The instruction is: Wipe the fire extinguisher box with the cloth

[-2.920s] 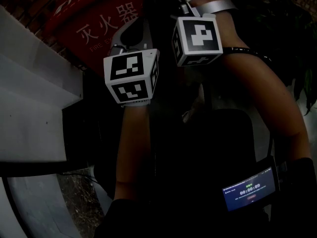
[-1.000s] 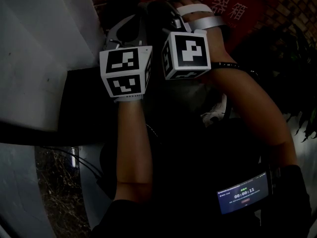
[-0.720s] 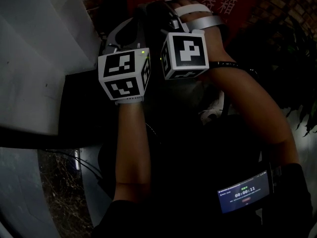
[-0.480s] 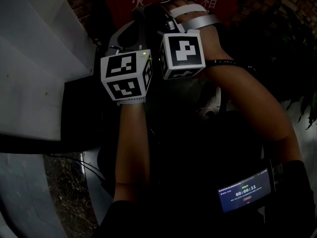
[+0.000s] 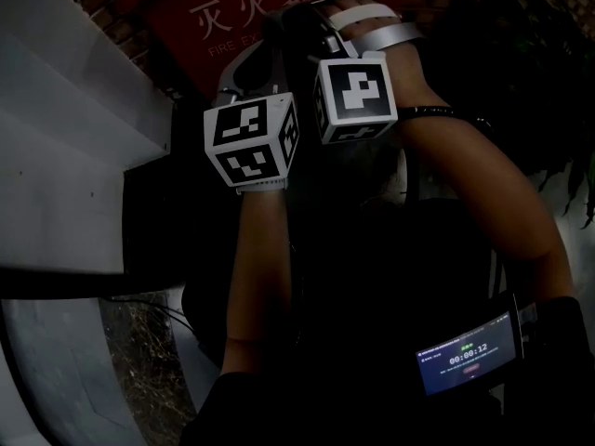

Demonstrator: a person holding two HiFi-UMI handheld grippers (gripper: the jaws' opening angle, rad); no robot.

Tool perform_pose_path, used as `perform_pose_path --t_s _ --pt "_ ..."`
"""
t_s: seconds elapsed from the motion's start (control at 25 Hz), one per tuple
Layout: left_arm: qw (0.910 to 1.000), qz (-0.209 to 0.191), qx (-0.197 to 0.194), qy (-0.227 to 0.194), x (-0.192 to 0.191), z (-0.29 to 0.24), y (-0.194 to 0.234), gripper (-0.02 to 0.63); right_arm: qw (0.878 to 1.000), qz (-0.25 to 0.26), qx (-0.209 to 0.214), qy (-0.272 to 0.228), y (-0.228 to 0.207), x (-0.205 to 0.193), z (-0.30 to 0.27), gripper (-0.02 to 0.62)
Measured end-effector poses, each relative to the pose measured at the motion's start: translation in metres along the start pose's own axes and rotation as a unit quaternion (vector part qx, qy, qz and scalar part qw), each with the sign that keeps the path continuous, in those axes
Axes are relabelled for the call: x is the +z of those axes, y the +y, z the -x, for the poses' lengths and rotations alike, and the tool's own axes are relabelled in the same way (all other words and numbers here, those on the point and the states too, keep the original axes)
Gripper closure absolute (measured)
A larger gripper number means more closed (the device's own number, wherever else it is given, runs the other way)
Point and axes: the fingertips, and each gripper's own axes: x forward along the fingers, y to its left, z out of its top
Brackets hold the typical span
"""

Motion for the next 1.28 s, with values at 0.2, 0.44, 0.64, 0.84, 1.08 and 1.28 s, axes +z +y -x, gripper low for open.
perform_pose_path --t_s 0.2,0.44,0.64,0.84,1.08,1.28 --pt "0.9996 -0.019 -0.019 -0.002 0.005 -0.019 -0.033 0.606 1.0 -0.014 -0.021 0.018 -0.004 -0.04 0.01 0.561" --pt "0.9983 -0.036 -0.046 0.008 0.003 -0.036 -0.075 0.606 0.999 -0.022 -0.018 0.043 -0.001 -0.082 0.025 0.561" --pt "0.997 -0.044 -0.061 0.013 0.003 -0.05 -0.102 0.606 0.998 -0.024 -0.027 0.061 -0.005 -0.113 0.037 0.561" --pt "0.9962 -0.044 -0.073 0.016 0.004 -0.061 -0.122 0.606 0.997 -0.02 -0.025 0.075 -0.002 -0.138 0.044 0.561" --pt "0.9954 -0.051 -0.079 0.017 0.008 -0.056 -0.132 0.606 0.994 -0.021 -0.032 0.101 -0.009 -0.163 0.055 0.561" --pt "0.9964 -0.055 -0.064 0.014 0.013 -0.037 -0.113 0.606 0.996 -0.02 -0.021 0.087 -0.012 -0.133 0.067 0.561"
